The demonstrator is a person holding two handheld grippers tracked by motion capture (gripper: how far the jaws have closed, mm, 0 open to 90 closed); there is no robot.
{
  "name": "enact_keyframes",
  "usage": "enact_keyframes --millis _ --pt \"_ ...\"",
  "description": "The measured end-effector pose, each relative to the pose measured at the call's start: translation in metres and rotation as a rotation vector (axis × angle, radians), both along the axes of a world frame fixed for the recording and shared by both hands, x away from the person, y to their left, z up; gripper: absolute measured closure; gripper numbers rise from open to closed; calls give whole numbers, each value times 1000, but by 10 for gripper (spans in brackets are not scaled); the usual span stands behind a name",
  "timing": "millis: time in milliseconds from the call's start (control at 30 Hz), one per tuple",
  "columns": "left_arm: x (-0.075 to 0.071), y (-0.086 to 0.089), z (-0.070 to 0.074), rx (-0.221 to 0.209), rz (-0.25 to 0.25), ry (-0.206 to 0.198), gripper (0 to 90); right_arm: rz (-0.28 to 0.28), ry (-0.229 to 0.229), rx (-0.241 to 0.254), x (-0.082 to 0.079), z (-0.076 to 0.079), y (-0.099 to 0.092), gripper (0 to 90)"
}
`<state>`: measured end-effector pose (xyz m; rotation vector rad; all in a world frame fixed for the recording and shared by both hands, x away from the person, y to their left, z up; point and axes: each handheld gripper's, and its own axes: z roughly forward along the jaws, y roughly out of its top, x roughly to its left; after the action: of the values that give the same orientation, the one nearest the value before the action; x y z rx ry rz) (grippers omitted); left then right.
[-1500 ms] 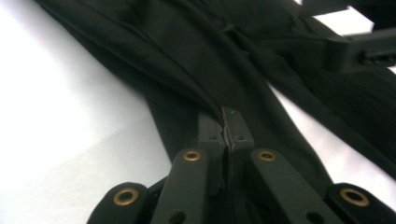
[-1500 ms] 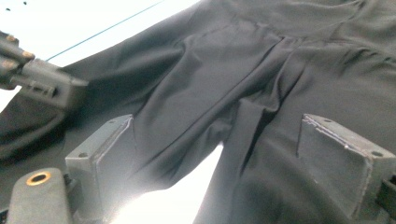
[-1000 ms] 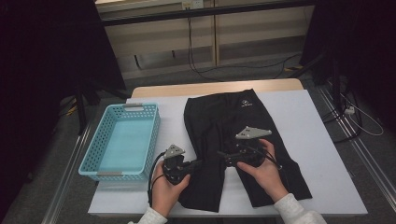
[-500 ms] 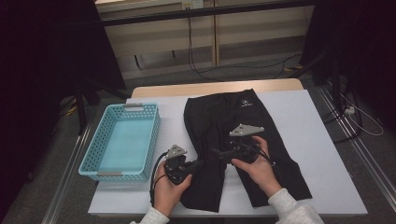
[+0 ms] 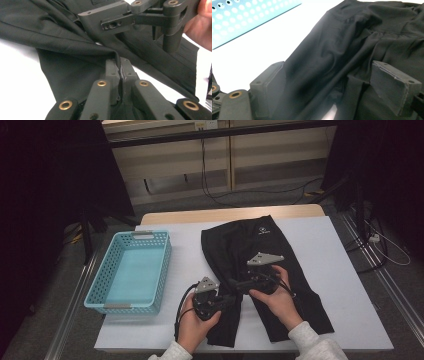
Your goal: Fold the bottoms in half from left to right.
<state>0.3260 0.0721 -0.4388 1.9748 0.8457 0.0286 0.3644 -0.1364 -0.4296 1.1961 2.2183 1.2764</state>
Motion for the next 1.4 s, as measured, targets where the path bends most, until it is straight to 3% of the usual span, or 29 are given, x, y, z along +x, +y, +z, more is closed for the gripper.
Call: enact_keyframes --millis 267,467,667,767,900,1000,1100,1133,1200,1400 --pt "-3 4 -6 10 10 9 856 29 0 -13 10 -1 10 159" --pt "-3 6 -8 15 22 13 847 92 20 -46 12 -4 23 266" --pt "-4 5 -9 11 17 15 857 129 36 -42 15 -6 34 376" --pt "-4 4 -10 12 14 16 866 152 51 -42 17 -8 38 378" --pt "-4 2 -9 19 9 5 869 187 48 -92 17 -12 47 378" --pt "-4 2 -10 23 4 10 871 203 74 -140 21 -22 50 481" --pt "-3 2 -9 17 5 17 874 181 44 -211 20 -23 49 679" --pt "-3 2 -9 13 7 14 874 173 30 -204 20 -21 47 777" --pt "-3 2 -7 3 8 9 875 186 32 -189 20 -19 42 868" --pt "-1 4 -4 -20 24 4 879 132 17 -131 20 -8 21 884"
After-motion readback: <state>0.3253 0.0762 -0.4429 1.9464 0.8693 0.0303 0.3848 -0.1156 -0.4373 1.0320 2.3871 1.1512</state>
